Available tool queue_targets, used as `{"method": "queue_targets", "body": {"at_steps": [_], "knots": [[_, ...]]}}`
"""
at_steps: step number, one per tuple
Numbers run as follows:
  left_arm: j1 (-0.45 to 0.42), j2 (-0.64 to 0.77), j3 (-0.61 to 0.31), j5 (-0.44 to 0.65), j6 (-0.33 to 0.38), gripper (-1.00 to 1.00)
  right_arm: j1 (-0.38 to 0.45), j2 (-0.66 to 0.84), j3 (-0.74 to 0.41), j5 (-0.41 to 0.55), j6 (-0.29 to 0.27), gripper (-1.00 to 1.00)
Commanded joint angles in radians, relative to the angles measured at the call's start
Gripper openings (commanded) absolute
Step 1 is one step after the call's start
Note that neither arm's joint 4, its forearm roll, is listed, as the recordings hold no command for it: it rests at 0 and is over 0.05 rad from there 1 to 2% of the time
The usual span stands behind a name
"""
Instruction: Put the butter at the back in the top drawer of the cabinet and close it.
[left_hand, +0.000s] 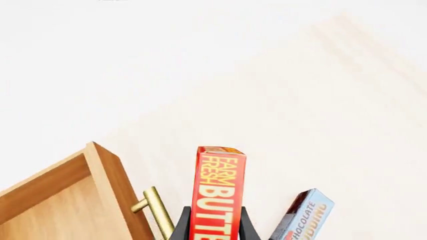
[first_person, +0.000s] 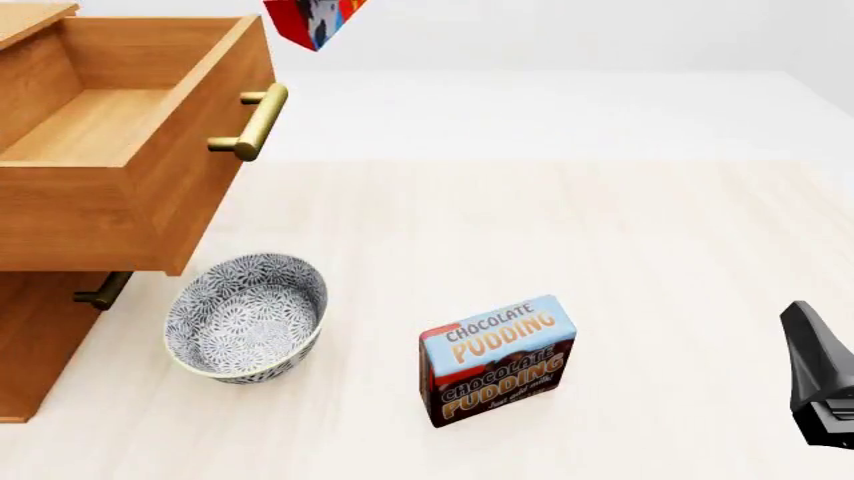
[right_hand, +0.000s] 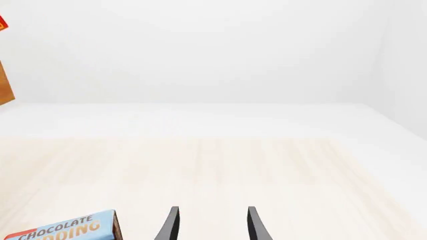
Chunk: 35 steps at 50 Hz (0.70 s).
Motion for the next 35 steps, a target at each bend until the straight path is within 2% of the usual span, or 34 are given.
{"method": "queue_targets", "body": {"at_steps": [1, 35], "knots": [[0.061, -0.071, 0.016, 0.004, 0.02, -1.0, 0.0, 0.0, 0.0, 0.0, 0.0, 1.0], [0.171, -0.175, 0.082, 0.025, 0.023, -1.0, 0.0, 0.0, 0.0, 0.0, 0.0, 1.0]]}}
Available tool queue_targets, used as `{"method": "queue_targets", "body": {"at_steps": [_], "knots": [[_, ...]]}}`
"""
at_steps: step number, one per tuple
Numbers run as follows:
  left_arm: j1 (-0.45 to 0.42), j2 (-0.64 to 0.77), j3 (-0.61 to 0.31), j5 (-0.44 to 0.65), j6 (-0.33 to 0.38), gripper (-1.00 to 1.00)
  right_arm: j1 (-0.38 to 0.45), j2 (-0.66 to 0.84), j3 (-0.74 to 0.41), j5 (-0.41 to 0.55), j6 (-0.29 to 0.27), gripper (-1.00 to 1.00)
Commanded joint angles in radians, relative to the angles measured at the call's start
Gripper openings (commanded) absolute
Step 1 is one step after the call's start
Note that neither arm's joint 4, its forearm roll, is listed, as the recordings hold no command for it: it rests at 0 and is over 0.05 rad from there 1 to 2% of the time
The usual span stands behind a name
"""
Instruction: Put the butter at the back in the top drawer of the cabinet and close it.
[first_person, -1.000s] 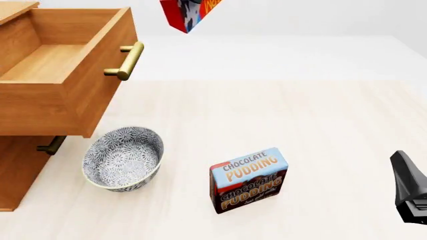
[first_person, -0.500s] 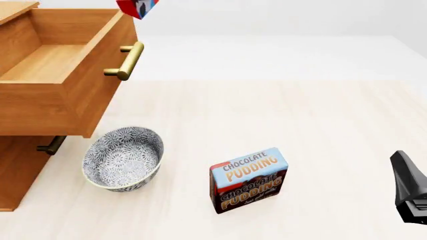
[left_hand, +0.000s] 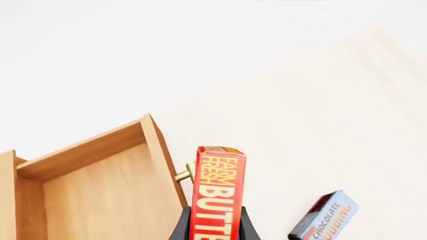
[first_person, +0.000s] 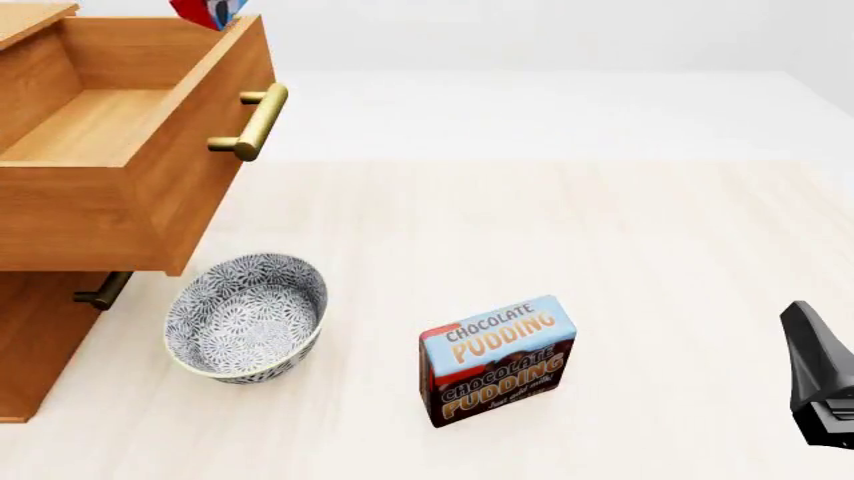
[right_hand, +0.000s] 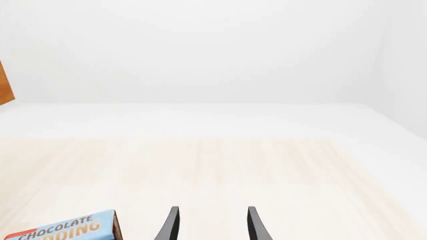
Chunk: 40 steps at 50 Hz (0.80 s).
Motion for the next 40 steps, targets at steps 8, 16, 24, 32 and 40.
{"method": "queue_targets", "body": {"at_steps": [8, 16, 24, 32, 40], "knots": [[0.079, -0.076, 0.05, 0.003, 0.026, -1.0, 0.0, 0.0, 0.0, 0.0, 0.0, 1.0], [0.111, -0.098, 0.068, 0.013, 0.025, -1.0, 0.0, 0.0, 0.0, 0.0, 0.0, 1.0], [0.149, -0.126, 0.091, 0.026, 0.023, -1.0, 0.0, 0.0, 0.0, 0.0, 0.0, 1.0], [0.181, -0.157, 0.115, 0.034, 0.016, -1.0, 0.0, 0.0, 0.0, 0.0, 0.0, 1.0], [0.23, -0.173, 0.145, 0.042, -0.011, -1.0, 0.0, 0.0, 0.0, 0.0, 0.0, 1.0]]}}
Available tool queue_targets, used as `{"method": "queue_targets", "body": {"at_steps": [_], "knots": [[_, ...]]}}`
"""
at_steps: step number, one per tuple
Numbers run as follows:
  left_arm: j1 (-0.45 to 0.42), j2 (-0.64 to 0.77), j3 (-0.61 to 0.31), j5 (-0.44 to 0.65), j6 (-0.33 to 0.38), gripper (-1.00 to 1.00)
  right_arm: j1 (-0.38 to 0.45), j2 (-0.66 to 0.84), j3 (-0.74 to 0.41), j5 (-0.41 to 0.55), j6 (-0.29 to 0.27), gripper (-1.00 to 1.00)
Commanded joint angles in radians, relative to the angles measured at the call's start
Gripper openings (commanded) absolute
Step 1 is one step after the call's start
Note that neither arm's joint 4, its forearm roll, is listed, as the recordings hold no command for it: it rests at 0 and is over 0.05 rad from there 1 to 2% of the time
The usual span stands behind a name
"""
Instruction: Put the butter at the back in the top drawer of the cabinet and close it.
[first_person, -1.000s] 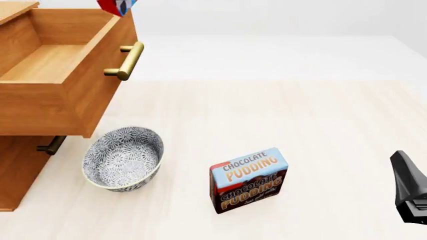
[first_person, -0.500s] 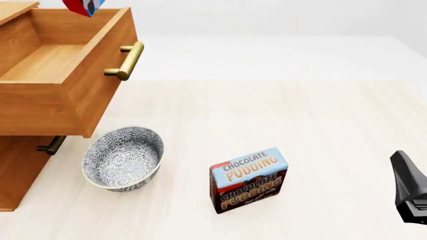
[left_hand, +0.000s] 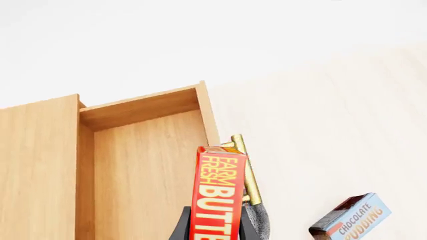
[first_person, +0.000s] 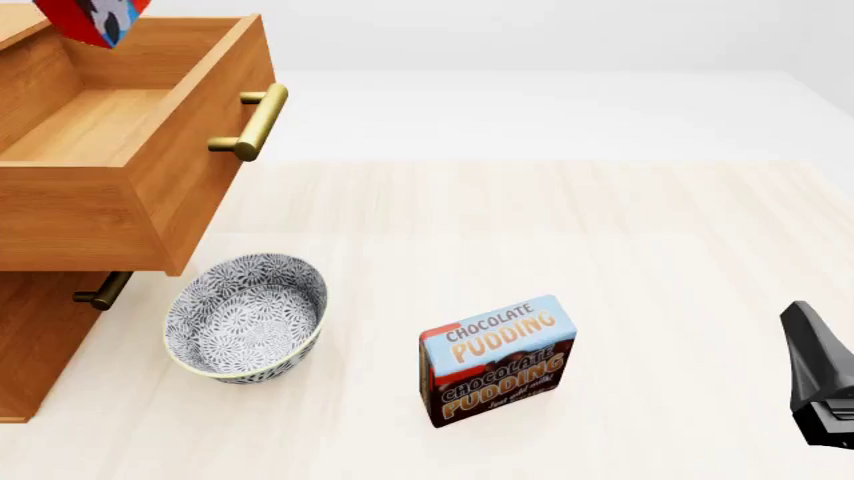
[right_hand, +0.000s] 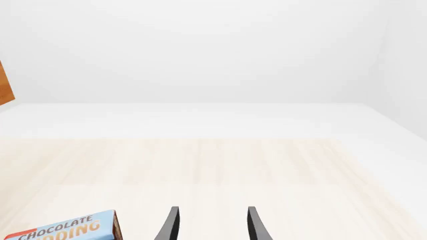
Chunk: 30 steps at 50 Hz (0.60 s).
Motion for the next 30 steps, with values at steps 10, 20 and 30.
{"method": "queue_targets", "body": {"at_steps": [10, 20, 30], "knots": [[0.064, -0.044, 0.053, -0.007, -0.01, -1.0, 0.0, 0.0, 0.0, 0.0, 0.0, 1.0], [0.081, -0.049, 0.09, -0.022, -0.018, -1.0, 0.0, 0.0, 0.0, 0.0, 0.0, 1.0], [0.097, -0.045, 0.109, -0.027, -0.018, -1.0, 0.0, 0.0, 0.0, 0.0, 0.0, 1.0]]}}
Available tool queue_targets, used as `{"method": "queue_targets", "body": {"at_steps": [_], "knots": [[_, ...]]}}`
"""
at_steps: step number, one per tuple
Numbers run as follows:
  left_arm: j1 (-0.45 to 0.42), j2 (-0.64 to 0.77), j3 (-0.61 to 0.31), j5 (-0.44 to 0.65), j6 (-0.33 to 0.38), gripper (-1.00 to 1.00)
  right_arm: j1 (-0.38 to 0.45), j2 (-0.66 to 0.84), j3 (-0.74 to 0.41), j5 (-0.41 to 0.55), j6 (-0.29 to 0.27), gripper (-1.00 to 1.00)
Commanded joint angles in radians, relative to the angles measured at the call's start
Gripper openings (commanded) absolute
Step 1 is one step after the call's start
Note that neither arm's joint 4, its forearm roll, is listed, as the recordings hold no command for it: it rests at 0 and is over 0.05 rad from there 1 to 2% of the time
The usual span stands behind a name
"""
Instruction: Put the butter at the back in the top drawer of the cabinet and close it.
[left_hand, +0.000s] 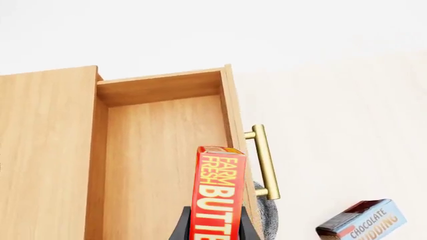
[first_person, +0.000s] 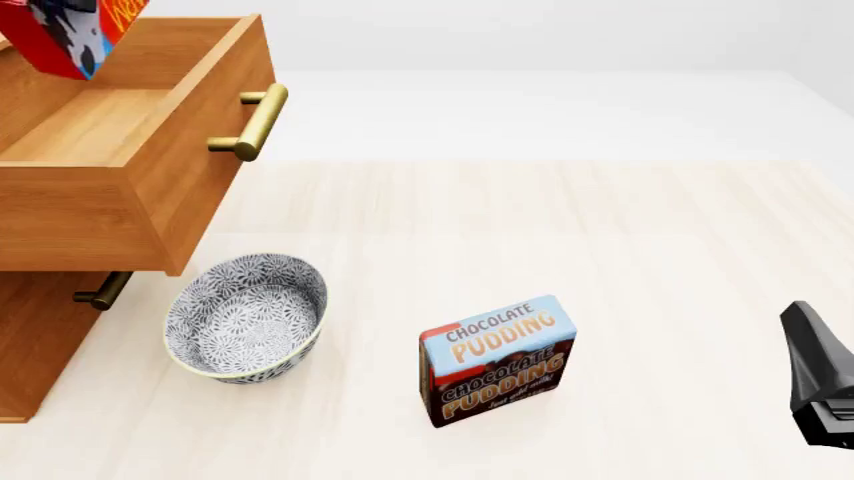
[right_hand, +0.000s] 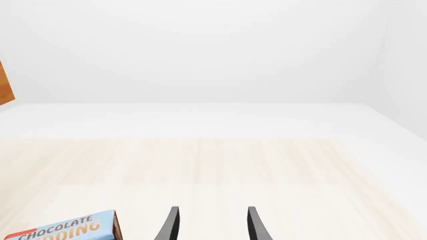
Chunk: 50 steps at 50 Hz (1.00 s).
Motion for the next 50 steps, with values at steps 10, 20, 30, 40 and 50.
{"method": "queue_targets", "body": {"at_steps": [10, 20, 30, 40, 50], "knots": [[0.028, -0.006, 0.056, -0.035, 0.009, -1.0, 0.0, 0.0, 0.0, 0.0, 0.0, 1.0], [0.044, -0.004, 0.087, -0.048, 0.012, -1.0, 0.0, 0.0, 0.0, 0.0, 0.0, 1.0], [0.064, 0.001, 0.093, -0.049, 0.023, -1.0, 0.0, 0.0, 0.0, 0.0, 0.0, 1.0], [0.074, 0.01, 0.107, -0.058, 0.036, -1.0, 0.0, 0.0, 0.0, 0.0, 0.0, 1.0], [0.08, 0.018, 0.116, -0.066, 0.039, -1.0, 0.0, 0.0, 0.0, 0.0, 0.0, 1.0]]}}
